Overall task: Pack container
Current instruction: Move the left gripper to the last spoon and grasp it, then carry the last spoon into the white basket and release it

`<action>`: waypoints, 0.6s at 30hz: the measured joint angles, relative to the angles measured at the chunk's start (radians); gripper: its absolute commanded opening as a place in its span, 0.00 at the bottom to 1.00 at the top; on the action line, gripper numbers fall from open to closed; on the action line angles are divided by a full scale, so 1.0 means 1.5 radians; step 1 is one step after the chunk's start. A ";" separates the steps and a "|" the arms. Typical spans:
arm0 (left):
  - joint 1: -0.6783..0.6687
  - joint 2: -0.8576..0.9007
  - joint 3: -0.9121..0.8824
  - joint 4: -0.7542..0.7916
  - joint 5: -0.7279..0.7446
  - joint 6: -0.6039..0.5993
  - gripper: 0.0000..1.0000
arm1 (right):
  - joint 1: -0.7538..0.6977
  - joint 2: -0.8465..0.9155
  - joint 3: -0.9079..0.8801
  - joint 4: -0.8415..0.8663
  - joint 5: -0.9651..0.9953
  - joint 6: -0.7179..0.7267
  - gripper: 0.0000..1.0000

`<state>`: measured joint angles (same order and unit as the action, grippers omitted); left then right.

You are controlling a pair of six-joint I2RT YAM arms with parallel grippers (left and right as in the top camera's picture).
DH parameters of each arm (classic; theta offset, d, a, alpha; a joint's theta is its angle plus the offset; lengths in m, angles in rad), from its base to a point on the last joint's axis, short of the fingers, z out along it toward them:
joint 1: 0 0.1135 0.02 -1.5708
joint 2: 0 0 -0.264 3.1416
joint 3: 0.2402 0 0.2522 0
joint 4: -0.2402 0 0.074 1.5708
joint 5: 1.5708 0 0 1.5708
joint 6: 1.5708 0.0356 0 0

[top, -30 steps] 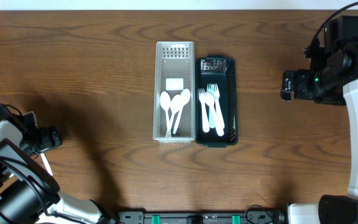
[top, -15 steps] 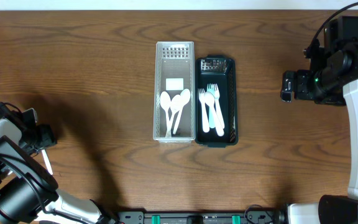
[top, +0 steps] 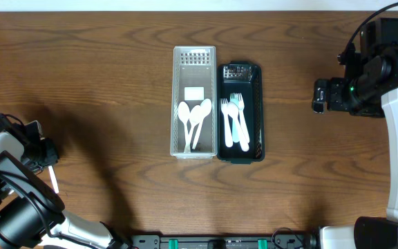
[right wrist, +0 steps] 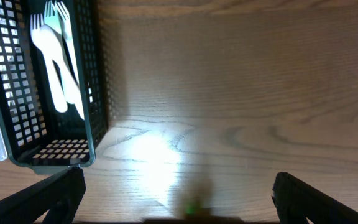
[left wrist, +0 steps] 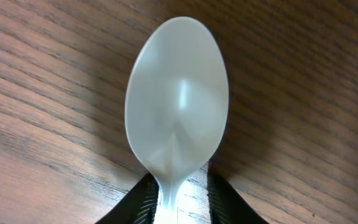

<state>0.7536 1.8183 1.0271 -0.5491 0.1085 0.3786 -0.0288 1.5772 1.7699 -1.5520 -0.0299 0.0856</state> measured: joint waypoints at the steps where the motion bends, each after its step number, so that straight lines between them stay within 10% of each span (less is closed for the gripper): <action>1: 0.000 0.000 0.000 0.000 0.000 -0.001 0.21 | 0.000 0.000 0.000 0.000 0.000 0.000 0.99; 18: 0.000 0.000 0.004 0.001 -0.003 -0.031 0.06 | 0.000 0.000 0.000 0.008 0.000 0.000 0.99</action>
<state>0.7532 1.8179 1.0332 -0.5480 0.1036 0.3317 -0.0288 1.5772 1.7699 -1.5398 -0.0299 0.0856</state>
